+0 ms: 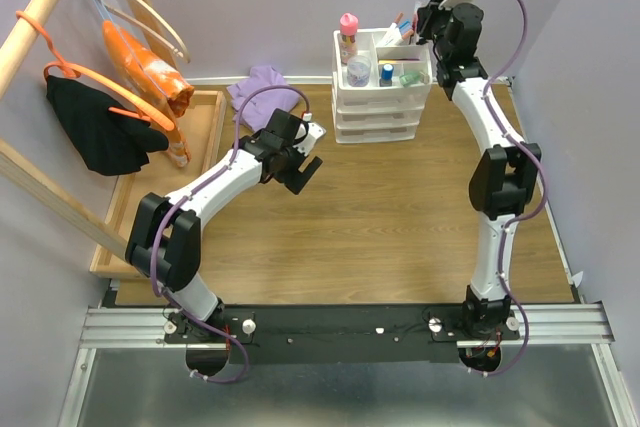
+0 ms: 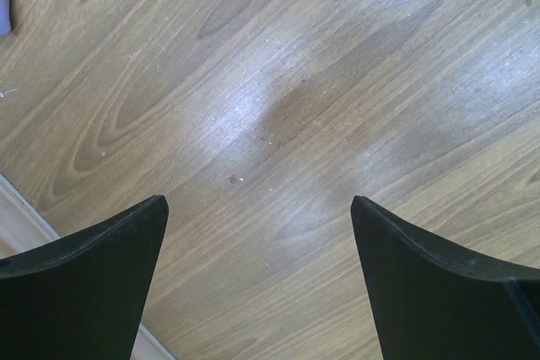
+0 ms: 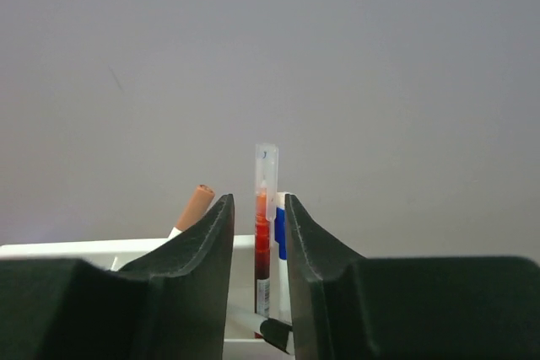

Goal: Sort the stationery into containers
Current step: Place the pen in the storage box, then reset both arms

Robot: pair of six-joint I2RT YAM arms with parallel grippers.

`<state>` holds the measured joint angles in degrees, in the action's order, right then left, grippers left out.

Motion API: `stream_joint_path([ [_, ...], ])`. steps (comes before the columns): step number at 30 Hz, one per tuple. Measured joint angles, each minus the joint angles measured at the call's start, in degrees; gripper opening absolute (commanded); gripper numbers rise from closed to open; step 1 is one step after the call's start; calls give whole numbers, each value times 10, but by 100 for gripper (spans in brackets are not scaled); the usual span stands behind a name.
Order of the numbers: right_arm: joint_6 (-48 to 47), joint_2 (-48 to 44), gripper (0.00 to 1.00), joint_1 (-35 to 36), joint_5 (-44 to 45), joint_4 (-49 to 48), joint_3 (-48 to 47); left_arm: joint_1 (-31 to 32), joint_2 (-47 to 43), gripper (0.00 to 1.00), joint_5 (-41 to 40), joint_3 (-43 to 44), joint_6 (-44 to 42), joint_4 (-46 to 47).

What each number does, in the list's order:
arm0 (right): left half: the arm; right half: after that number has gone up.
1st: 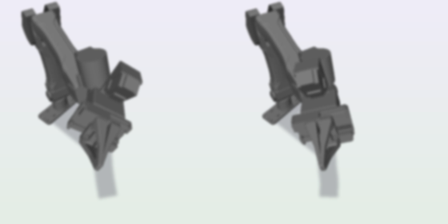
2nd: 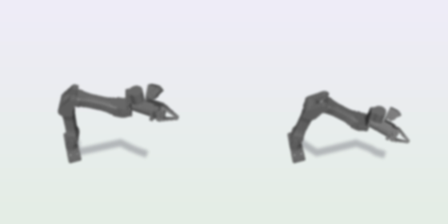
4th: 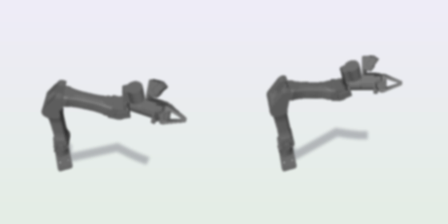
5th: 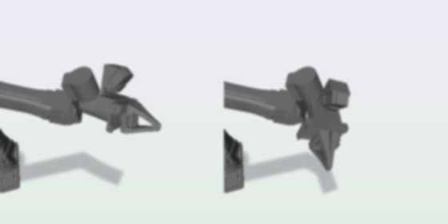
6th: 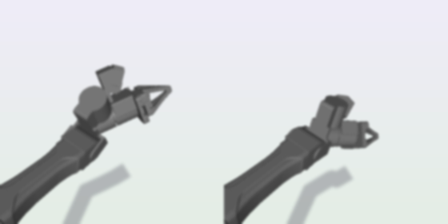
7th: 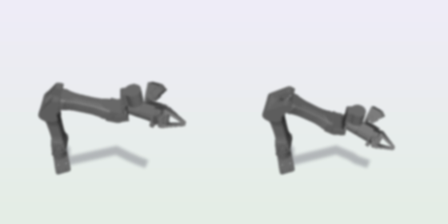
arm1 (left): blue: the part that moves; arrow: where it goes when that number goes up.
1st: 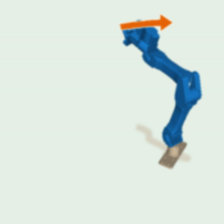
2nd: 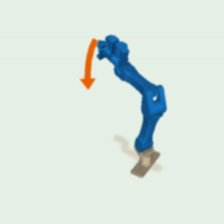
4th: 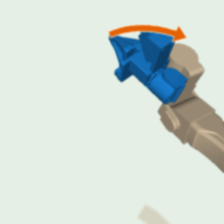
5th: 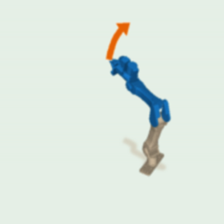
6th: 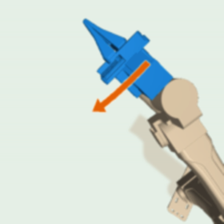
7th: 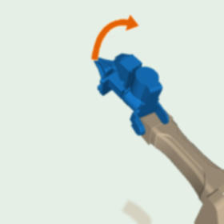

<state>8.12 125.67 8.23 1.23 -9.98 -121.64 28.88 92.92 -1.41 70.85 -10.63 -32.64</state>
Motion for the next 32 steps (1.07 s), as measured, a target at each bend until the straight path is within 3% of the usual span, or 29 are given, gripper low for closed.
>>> stream_joint_path([
  [3, 1, -21, 54, 0, 11, 4, 17, 0, 0, 99, 0, 0, 0, 1],
  [10, -2, -147, 64, -12, 82, 63, 126, 0, -8, 99, 0, 0, 13, 13],
  [15, 4, -249, 75, -58, 67, 167, 258, 0, -29, 99, -1, 3, 24, 30],
  [19, 1, -311, 89, -82, 38, 255, 429, -2, -44, 99, -6, 11, 34, 58],
  [20, 0, -318, 99, -81, 38, 276, 461, -4, -50, 99, -10, 11, 38, 67],
  [25, 6, -342, 100, -75, 36, 380, 532, -16, -75, 99, -15, 12, 57, 104],
  [32, 19, -442, 100, -75, 38, 397, 520, -34, -135, 99, -14, -24, 63, 171],
])
